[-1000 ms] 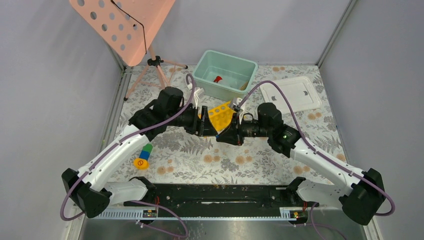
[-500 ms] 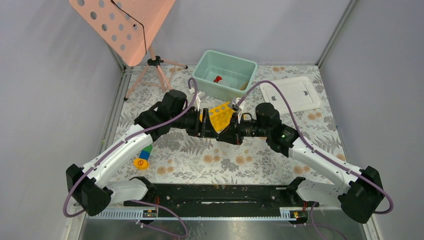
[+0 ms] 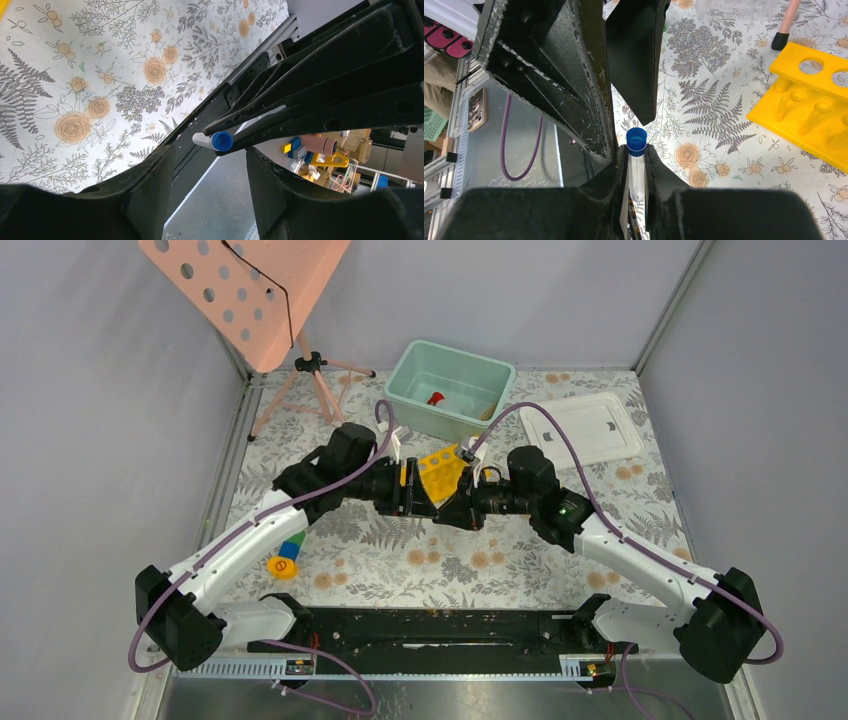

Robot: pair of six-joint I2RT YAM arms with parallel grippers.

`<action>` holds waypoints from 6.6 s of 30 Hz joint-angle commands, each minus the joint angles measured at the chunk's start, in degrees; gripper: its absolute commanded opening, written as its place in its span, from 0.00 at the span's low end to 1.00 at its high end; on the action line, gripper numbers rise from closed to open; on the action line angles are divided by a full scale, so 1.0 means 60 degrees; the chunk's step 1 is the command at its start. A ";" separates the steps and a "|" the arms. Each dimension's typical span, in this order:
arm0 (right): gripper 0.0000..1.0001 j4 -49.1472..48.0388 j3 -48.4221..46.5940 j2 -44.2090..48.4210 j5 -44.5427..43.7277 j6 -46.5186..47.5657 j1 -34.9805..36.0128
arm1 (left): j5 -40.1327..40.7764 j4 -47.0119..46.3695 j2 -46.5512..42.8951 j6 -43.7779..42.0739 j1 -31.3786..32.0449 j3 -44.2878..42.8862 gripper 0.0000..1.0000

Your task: Organize the chemistry lab equipment

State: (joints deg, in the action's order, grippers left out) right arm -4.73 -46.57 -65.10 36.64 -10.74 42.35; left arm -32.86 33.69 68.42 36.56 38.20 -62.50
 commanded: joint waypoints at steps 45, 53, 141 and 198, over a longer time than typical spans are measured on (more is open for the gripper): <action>0.10 -0.0362 0.0026 0.0312 -0.0167 0.0323 0.0303 | 0.0962 -0.0995 -0.0261 0.1510 0.0128 0.0517 0.48; 0.11 0.0127 -0.0221 -0.0073 -0.0966 0.0395 0.0300 | 0.1175 -0.0593 -0.0032 0.1231 0.0131 0.0664 0.39; 0.99 0.1614 0.1793 0.4602 -0.5379 0.0394 0.0301 | 1.0518 -0.1926 0.0476 0.0127 -0.3168 0.1725 0.17; 0.99 0.1360 0.1949 0.4449 -0.5404 0.0558 0.0309 | 1.0353 -0.2598 0.1689 0.0118 -0.3323 0.1277 0.17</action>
State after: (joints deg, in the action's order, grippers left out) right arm 6.52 -34.83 -38.52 4.08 -8.21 43.88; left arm 29.67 20.78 77.87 36.69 18.63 -52.90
